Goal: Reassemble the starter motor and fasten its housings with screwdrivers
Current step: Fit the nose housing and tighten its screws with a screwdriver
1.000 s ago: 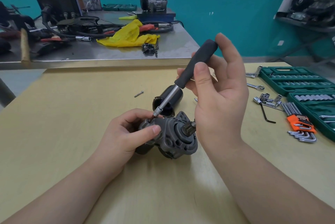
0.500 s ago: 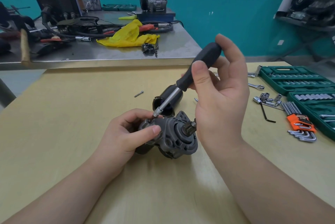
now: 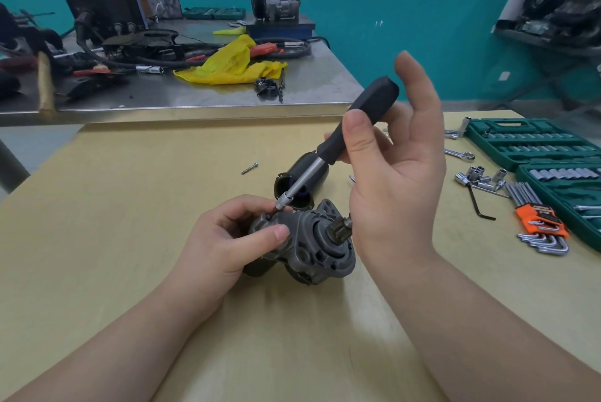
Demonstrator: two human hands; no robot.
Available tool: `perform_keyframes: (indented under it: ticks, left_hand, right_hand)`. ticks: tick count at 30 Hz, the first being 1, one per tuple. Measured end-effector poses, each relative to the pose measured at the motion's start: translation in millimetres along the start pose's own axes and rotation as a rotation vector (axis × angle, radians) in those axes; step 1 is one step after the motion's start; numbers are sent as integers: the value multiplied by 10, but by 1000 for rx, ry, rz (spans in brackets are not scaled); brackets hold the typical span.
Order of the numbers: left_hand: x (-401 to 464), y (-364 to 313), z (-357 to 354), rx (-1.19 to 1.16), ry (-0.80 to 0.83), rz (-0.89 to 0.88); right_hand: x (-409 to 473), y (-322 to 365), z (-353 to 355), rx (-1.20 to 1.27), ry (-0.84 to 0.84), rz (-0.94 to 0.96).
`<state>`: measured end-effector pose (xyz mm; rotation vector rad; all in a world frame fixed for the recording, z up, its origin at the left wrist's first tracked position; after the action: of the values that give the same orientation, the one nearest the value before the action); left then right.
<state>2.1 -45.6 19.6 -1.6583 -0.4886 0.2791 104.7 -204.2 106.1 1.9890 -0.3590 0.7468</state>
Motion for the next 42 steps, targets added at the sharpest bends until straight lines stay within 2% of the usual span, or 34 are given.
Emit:
perform_keyframes:
  ticks: [7,14,19,25,31,38,42]
  left_hand:
    - [4,0,-8,-6,0,0]
    - [2,7,1,-8,-1,6]
    - [7,8,-2,-3,5,4]
    - [5,20,6,-4,0,6]
    - [5,14,0,-8,4,1]
    - [8,15,8,-1,-8,8]
    - [3,8,-4,-3,-1,13]
  right_hand:
    - [-25,-55,28,103,48,-70]
    - [-5,-20,19,12,-45,-24]
    - [-19,-48,39,87,-26,-74]
    - [0,2,26,0,-63,-36]
    - [-7,-26,45,107,-56,-79]
    - [10,29,26,8,-83,-41]
    - [-11,-15,38,71,-59,-76]
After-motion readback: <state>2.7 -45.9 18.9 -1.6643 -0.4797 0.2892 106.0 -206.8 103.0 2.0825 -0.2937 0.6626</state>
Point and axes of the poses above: each hand's wrist, its own x-axis towards the middle knuckle, its own z-axis out of the back of the hand, y = z × x, the point moved 4 cm from there along x, towards the middle knuckle, and after that the axes turned 3 degrees about -y, right-handed, at the moved point
